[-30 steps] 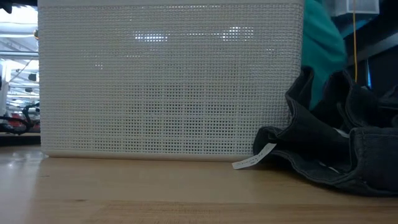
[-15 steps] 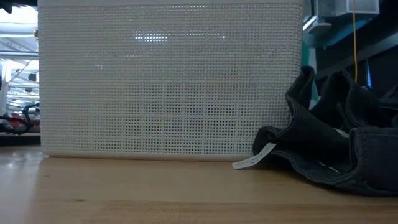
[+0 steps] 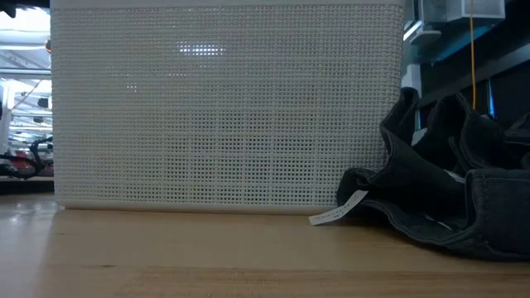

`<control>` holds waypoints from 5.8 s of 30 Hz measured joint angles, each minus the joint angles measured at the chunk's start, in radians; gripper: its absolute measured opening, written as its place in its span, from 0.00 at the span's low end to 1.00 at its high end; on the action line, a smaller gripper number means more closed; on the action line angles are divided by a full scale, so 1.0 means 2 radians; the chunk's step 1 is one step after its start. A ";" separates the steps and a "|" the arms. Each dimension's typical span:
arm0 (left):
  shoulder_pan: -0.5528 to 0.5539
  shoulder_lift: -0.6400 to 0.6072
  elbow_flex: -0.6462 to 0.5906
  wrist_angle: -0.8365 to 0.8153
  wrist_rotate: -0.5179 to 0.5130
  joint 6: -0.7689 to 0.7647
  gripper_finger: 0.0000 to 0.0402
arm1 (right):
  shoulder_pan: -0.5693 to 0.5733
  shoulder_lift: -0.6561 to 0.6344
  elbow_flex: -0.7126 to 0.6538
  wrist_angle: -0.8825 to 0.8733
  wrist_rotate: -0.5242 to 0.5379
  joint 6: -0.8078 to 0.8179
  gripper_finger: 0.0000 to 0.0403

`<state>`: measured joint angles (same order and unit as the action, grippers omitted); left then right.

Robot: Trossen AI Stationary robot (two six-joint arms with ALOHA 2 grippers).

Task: Sort clothes
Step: Put the light blue shorts into the bottom white bin

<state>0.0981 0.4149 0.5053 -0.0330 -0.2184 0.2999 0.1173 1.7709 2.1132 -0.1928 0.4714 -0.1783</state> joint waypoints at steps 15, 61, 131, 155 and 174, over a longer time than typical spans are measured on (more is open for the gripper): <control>0.000 0.000 0.000 -0.001 0.000 0.003 0.37 | 0.000 0.100 0.000 -0.218 0.004 0.111 0.04; 0.000 0.000 0.000 -0.005 0.000 0.003 0.37 | 0.075 0.134 0.102 -0.470 0.074 0.213 0.44; 0.000 0.000 0.000 -0.008 0.000 -0.001 0.37 | 0.072 0.021 -0.129 -0.501 0.022 0.375 0.45; 0.000 0.000 0.000 -0.003 0.000 -0.001 0.37 | 0.209 -0.050 -0.338 -0.628 0.142 0.700 0.44; 0.000 0.000 0.000 -0.004 0.000 0.005 0.37 | 0.113 -0.050 -0.327 -0.524 0.309 0.469 0.44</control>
<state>0.0979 0.4149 0.5056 -0.0410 -0.2184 0.3107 0.3432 1.6711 1.4589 -1.2415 1.0890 0.7603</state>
